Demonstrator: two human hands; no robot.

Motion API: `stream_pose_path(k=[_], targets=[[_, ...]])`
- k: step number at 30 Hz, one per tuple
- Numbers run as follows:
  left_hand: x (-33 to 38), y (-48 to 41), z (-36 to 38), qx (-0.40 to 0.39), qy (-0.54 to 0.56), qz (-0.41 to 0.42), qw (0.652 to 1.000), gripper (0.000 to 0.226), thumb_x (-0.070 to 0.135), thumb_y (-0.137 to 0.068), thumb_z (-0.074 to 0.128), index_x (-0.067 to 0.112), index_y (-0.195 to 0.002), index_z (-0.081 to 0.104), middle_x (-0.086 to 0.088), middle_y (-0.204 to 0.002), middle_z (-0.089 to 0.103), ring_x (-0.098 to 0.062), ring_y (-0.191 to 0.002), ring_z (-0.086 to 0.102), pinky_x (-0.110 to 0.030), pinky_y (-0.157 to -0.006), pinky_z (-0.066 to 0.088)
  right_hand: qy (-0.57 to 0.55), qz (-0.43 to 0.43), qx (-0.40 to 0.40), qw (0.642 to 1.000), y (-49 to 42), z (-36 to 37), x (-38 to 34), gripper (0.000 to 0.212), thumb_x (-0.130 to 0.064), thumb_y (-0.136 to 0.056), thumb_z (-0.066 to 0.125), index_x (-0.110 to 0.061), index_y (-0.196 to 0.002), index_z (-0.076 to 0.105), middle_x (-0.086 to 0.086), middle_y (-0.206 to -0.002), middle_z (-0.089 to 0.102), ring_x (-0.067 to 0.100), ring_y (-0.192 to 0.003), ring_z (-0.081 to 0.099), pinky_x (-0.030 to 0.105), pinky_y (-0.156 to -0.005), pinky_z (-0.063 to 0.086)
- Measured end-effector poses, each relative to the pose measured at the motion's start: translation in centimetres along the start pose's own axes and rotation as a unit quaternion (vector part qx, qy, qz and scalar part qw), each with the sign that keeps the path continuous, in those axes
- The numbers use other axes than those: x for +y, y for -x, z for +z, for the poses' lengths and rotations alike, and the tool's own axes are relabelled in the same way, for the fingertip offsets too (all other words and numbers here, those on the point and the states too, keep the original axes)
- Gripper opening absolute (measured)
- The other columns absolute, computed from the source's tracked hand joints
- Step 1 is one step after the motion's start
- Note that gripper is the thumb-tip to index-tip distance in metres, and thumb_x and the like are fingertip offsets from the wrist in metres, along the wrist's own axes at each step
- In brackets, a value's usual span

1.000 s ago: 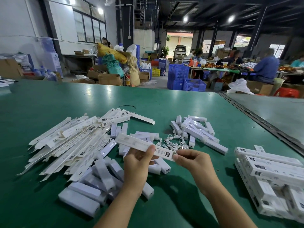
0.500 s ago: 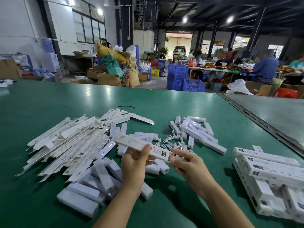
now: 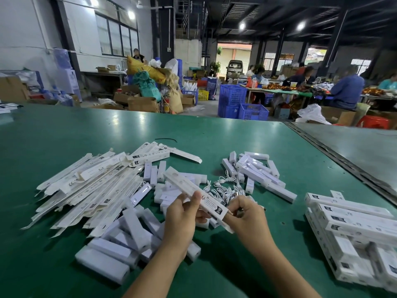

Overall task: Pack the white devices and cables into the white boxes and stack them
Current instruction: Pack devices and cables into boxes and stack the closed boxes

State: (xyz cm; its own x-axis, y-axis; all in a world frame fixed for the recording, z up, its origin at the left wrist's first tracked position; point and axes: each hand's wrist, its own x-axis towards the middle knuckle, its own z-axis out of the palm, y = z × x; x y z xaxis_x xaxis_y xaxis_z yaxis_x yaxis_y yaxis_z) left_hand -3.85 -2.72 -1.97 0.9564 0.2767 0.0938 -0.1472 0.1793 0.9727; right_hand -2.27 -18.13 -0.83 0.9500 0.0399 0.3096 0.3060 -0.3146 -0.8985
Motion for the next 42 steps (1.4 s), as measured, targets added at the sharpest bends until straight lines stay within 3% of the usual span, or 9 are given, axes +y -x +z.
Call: stream_pose_path(k=[3,5,10,18,23,26,29,33,42], targets=[[-0.1,0.2,0.1,-0.021,-0.042,0.020,0.999,0.088,0.049,-0.082,0.059,0.039,-0.153,0.008,-0.009,-0.092,0.075,-0.025,-0.071,0.074,-0.036,-0.061,0.061,-0.023,0.002,0.018,1.000,0.1,0.2,0.1,0.028,-0.003,-0.075,0.077,-0.017,-0.059,0.057,-0.006,-0.060,0.063,0.001,-0.047,0.045,0.015,-0.046,0.036],[-0.1,0.7,0.2,-0.045,-0.111,0.053,0.991,0.088,0.050,-0.085,0.060,0.053,-0.150,0.000,0.001,-0.101,0.071,-0.020,-0.077,0.072,-0.036,-0.070,0.061,-0.045,0.013,0.027,0.999,0.0,0.2,0.3,0.025,-0.003,-0.079,0.074,-0.014,-0.062,0.059,-0.004,-0.057,0.062,0.003,-0.046,0.045,0.017,-0.045,0.037],[-0.1,1.5,0.1,-0.105,-0.203,0.110,0.967,0.055,0.044,-0.089,0.070,0.050,-0.138,0.047,0.029,-0.101,0.067,0.006,-0.091,0.065,-0.010,-0.075,0.051,-0.062,0.023,0.035,0.997,-0.1,0.1,0.3,0.022,-0.009,-0.080,0.074,-0.013,-0.065,0.059,-0.004,-0.053,0.058,0.003,-0.046,0.043,0.016,-0.044,0.035],[0.6,1.2,-0.2,-0.096,-0.208,0.093,0.969,0.065,0.071,-0.076,0.066,0.053,-0.135,0.048,0.034,-0.116,0.060,0.020,-0.109,0.053,0.000,-0.081,0.042,-0.118,-0.019,-0.010,0.993,0.4,0.4,0.1,0.027,-0.012,-0.089,0.068,-0.020,-0.072,0.049,0.027,-0.071,0.057,0.022,-0.061,0.048,0.036,-0.054,0.034],[0.7,1.3,-0.3,-0.094,-0.212,0.085,0.969,0.057,0.071,-0.077,0.062,0.053,-0.131,0.050,0.019,-0.109,0.069,0.008,-0.100,0.062,-0.014,-0.083,0.053,-0.079,-0.128,-0.025,0.988,0.9,0.2,-0.5,0.026,-0.045,-0.087,0.058,-0.022,-0.076,0.055,0.007,-0.072,0.058,0.014,-0.063,0.051,0.029,-0.057,0.041],[0.8,1.4,-0.2,-0.072,-0.222,0.094,0.968,0.036,0.070,-0.077,0.064,0.059,-0.111,0.055,0.021,-0.085,0.072,0.008,-0.087,0.064,-0.008,-0.071,0.049,-0.078,-0.178,-0.045,0.980,0.8,-0.2,-0.7,0.031,-0.041,-0.088,0.056,-0.015,-0.072,0.055,-0.006,-0.095,0.064,0.011,-0.092,0.062,0.017,-0.066,0.045],[0.7,1.4,-0.2,-0.054,-0.208,0.114,0.970,0.036,0.069,-0.073,0.055,0.056,-0.105,0.059,0.018,-0.073,0.070,0.000,-0.070,0.065,-0.016,-0.064,0.051,-0.080,-0.212,-0.089,0.970,0.8,-0.8,-0.6,0.021,-0.035,-0.088,0.060,-0.018,-0.075,0.057,0.001,-0.105,0.067,0.021,-0.116,0.060,0.022,-0.075,0.050],[0.5,1.0,-0.5,-0.047,-0.172,0.106,0.978,0.026,0.047,-0.084,0.064,0.042,-0.109,0.066,0.002,-0.073,0.074,-0.018,-0.070,0.070,-0.044,-0.068,0.059,-0.068,-0.206,-0.132,0.967,0.7,-1.1,-0.5,0.012,-0.027,-0.080,0.069,-0.021,-0.088,0.063,-0.002,-0.120,0.065,0.024,-0.118,0.060,0.038,-0.086,0.054],[0.5,0.7,-0.7,-0.055,-0.139,0.098,0.984,0.020,0.035,-0.087,0.072,0.037,-0.107,0.069,-0.005,-0.073,0.073,-0.018,-0.068,0.069,-0.040,-0.064,0.057,-0.053,-0.192,-0.144,0.969,0.4,-1.1,-0.3,0.021,-0.020,-0.079,0.066,-0.028,-0.099,0.067,-0.010,-0.126,0.061,0.020,-0.121,0.058,0.034,-0.089,0.054]])
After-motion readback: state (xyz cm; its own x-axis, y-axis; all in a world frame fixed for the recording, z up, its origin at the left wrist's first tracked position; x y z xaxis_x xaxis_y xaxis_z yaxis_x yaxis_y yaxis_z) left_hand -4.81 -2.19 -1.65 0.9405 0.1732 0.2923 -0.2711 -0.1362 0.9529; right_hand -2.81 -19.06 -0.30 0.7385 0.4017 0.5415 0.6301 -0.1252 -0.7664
